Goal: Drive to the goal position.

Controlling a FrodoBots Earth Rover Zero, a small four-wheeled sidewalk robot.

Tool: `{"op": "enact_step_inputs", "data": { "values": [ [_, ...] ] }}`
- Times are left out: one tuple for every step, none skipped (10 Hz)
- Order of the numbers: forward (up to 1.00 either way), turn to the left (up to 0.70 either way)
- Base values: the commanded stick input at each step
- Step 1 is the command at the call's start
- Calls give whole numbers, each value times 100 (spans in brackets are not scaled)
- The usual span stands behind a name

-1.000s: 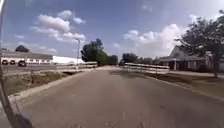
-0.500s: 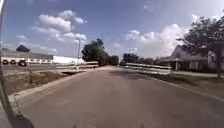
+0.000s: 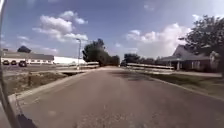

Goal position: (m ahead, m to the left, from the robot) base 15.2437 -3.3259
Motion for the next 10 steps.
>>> {"op": "enact_step_inputs", "data": {
  "values": [
    [70,0],
    [70,0],
    [70,0],
    [70,0],
    [70,0],
    [70,0],
    [70,0],
    [70,-7],
    [70,-23],
    [70,-35]
  ]
}}
